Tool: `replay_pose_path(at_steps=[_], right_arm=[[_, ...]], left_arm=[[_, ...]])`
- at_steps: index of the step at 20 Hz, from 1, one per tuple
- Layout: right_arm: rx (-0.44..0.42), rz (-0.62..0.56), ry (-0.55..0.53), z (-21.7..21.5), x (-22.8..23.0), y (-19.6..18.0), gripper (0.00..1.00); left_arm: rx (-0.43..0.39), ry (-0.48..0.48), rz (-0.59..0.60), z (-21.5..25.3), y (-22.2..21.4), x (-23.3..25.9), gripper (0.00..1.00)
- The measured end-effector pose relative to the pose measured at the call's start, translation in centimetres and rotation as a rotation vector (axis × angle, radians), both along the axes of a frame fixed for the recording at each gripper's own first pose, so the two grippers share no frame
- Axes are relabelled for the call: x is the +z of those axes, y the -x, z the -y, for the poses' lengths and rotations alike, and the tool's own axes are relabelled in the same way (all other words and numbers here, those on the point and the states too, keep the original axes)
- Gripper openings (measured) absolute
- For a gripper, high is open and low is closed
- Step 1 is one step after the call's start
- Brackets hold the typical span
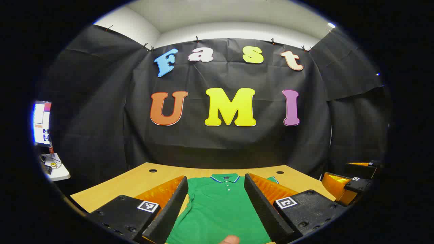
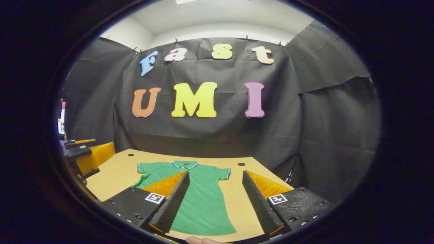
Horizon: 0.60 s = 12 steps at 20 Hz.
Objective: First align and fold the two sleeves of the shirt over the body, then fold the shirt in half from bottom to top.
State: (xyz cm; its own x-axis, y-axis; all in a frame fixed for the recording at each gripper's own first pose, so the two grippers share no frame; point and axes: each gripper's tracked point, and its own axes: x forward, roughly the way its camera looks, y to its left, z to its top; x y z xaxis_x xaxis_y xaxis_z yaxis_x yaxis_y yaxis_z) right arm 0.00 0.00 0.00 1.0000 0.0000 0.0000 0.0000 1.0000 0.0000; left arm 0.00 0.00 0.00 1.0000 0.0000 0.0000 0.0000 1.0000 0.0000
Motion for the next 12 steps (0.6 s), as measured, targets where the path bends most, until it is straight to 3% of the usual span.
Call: replay_pose_path(at_steps=[12], right_arm=[[-0.026,0.024,0.004,0.9,0.4,0.0,0.95]], left_arm=[[-0.02,-0.028,-0.05,1.0,-1.0,-1.7,1.0]])
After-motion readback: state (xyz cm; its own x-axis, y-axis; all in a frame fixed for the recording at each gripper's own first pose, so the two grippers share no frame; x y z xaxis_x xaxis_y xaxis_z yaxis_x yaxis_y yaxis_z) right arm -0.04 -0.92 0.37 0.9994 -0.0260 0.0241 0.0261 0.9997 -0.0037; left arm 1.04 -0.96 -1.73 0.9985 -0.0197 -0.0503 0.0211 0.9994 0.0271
